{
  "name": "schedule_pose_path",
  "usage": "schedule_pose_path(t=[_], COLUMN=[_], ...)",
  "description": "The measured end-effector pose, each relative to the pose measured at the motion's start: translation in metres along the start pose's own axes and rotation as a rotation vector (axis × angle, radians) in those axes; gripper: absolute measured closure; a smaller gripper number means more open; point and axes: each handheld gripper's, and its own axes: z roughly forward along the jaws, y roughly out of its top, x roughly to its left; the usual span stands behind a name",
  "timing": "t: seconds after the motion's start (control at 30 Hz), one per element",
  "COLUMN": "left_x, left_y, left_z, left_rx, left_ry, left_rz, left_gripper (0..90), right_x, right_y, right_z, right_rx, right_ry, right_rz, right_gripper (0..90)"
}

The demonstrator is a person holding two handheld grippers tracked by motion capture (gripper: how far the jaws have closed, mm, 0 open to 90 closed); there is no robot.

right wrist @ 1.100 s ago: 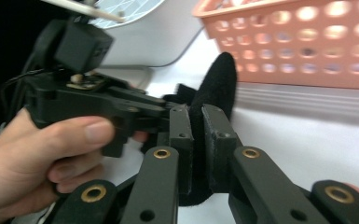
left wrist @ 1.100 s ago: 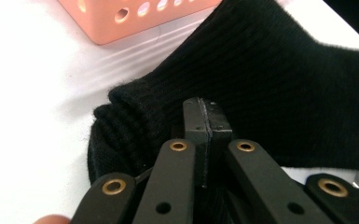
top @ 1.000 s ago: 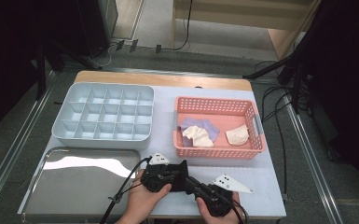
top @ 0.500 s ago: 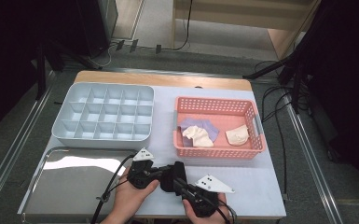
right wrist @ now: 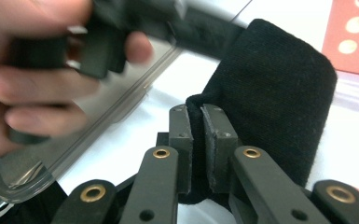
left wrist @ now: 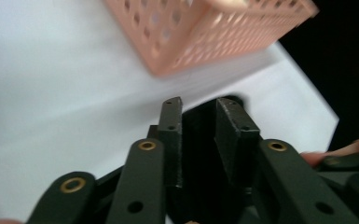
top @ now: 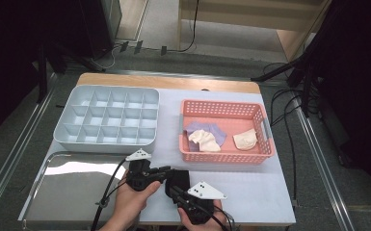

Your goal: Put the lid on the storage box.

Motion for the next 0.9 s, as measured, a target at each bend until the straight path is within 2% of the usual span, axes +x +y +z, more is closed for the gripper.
schedule_pose_path(t=[0.03, 0.07, 0.13, 0.2, 0.23, 0.3, 0.33, 0.5, 0.6, 0.67, 0.77, 0.87, 0.9], left_x=[-0.002, -0.004, -0.008, -0.008, -0.008, -0.006, -0.006, -0.004, -0.002, -0.002, -0.002, -0.002, -0.001], left_y=[0.001, 0.001, -0.001, -0.003, -0.005, -0.006, -0.007, -0.006, -0.006, -0.006, -0.007, -0.007, -0.007], left_z=[-0.003, -0.004, -0.001, 0.005, 0.007, 0.010, 0.010, 0.009, 0.009, 0.009, 0.010, 0.011, 0.011], left_rx=[-0.020, -0.022, 0.003, 0.039, 0.052, 0.072, 0.068, 0.064, 0.070, 0.072, 0.072, 0.068, 0.071], left_ry=[-0.013, -0.007, 0.019, 0.022, 0.029, 0.008, 0.014, 0.005, -0.003, -0.003, -0.001, 0.006, 0.010], left_rz=[0.009, 0.027, 0.056, 0.061, 0.063, 0.069, 0.084, 0.087, 0.076, 0.076, 0.072, 0.075, 0.082], left_gripper=[69.1, 66.1, 60.7, 58.0, 60.6, 78.3, 83.1, 85.0, 85.0, 85.0, 84.9, 84.7, 84.6], right_x=[0.000, -0.001, -0.001, 0.001, 0.002, 0.003, 0.003, 0.004, 0.003, 0.003, 0.004, 0.005, 0.005], right_y=[-0.001, -0.001, -0.002, -0.002, -0.003, -0.003, -0.003, 0.002, 0.007, 0.011, 0.010, 0.003, 0.001], right_z=[0.000, 0.001, 0.002, 0.003, 0.003, 0.003, 0.003, -0.015, -0.033, -0.039, -0.030, -0.014, -0.008], right_rx=[0.001, -0.002, -0.006, -0.005, -0.006, -0.006, -0.004, -0.054, -0.121, -0.149, -0.099, -0.033, -0.013], right_ry=[-0.001, -0.001, 0.000, -0.003, -0.009, -0.010, -0.006, 0.048, 0.051, 0.022, -0.032, -0.040, -0.055], right_rz=[0.006, 0.010, 0.017, 0.011, 0.003, -0.010, -0.012, -0.056, -0.038, -0.037, -0.049, -0.053, -0.061], right_gripper=[82.8, 82.7, 82.7, 82.7, 82.6, 82.3, 81.6, 77.5, 78.9, 81.4, 84.9, 85.5, 85.7])
